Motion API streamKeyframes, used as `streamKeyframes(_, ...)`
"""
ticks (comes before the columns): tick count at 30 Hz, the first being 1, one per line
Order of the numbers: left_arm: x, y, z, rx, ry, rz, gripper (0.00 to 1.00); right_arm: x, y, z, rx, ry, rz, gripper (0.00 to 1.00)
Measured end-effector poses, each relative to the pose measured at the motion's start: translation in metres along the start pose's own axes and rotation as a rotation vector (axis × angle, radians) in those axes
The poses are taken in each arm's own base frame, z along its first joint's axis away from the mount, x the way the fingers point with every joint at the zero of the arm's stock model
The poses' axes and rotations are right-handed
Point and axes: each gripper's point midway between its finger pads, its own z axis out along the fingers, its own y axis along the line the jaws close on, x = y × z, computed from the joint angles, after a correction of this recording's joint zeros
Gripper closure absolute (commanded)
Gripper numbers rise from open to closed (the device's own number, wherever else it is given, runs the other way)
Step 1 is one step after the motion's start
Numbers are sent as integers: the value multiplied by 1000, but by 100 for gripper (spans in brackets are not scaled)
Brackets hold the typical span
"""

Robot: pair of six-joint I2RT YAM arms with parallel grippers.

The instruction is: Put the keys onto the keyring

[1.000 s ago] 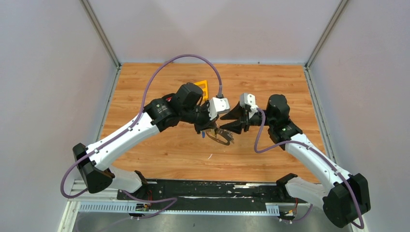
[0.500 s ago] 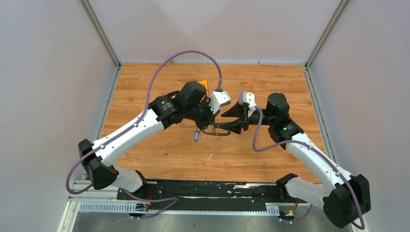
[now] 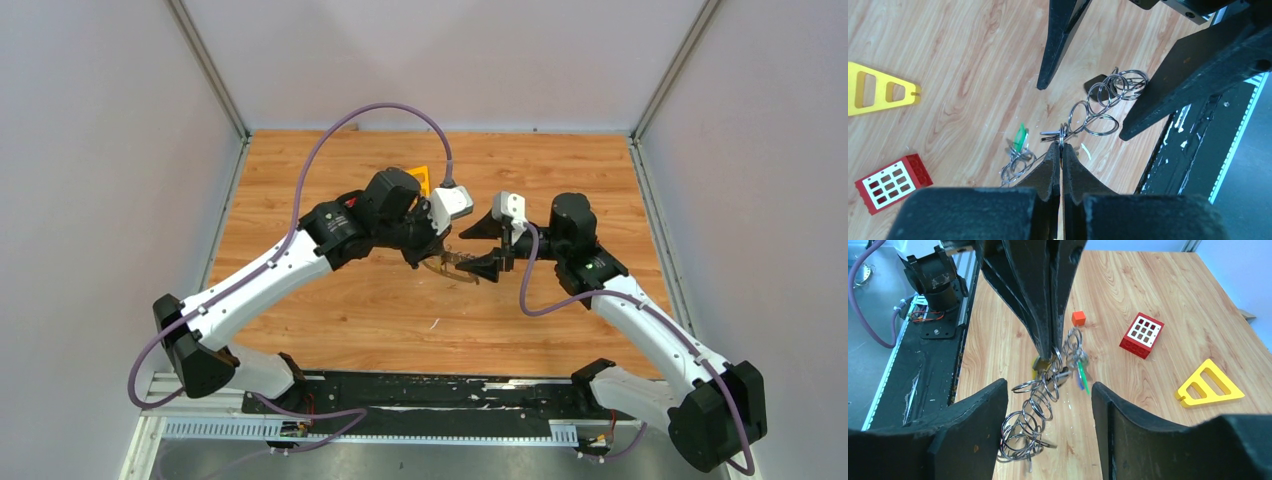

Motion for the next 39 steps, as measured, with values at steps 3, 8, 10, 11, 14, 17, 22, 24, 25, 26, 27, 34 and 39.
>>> streamKeyframes(3, -3, 0, -5, -7, -18, 4, 100, 1, -1, 0, 4, 4, -4, 42)
streamKeyframes(8, -8, 2, -10, -26, -45, 8, 100, 3, -2, 1, 5, 7, -1, 52)
streamKeyframes(10, -8, 4, -9, -34, -48, 7, 100, 5, -2, 2, 1, 11, 9, 60)
streamKeyframes(11, -8, 4, -9, -37, -49, 6, 100, 6, -2, 3, 0, 13, 11, 66)
streamKeyframes(14, -7, 8, -9, -57, -42, -2, 100, 7, -1, 5, 1, 18, 16, 89)
streamKeyframes(17, -3, 13, -10, -81, -28, -16, 100, 9, -5, 6, 25, 26, 4, 98)
streamKeyframes(22, 1, 18, -4, -97, -8, -35, 100, 12, -10, 7, 66, 45, -11, 100)
streamKeyframes(24, 2, 20, -1, -101, -3, -43, 100, 14, -12, 8, 79, 53, -13, 100)
streamKeyframes(25, 3, 20, 0, -102, 0, -48, 100, 15, -13, 7, 86, 58, -14, 100)
streamKeyframes(26, 4, 21, 1, -102, 2, -50, 100, 15, -13, 7, 91, 62, -14, 100)
streamKeyframes(27, 4, 22, 1, -104, 4, -54, 100, 16, -14, 8, 97, 67, -16, 100)
streamKeyframes(34, 6, 26, 2, -105, 9, -87, 100, 19, -16, 9, 132, 98, -65, 100)
streamKeyframes(39, 5, 27, 2, -98, 0, -105, 100, 18, -19, 8, 157, 116, -100, 100)
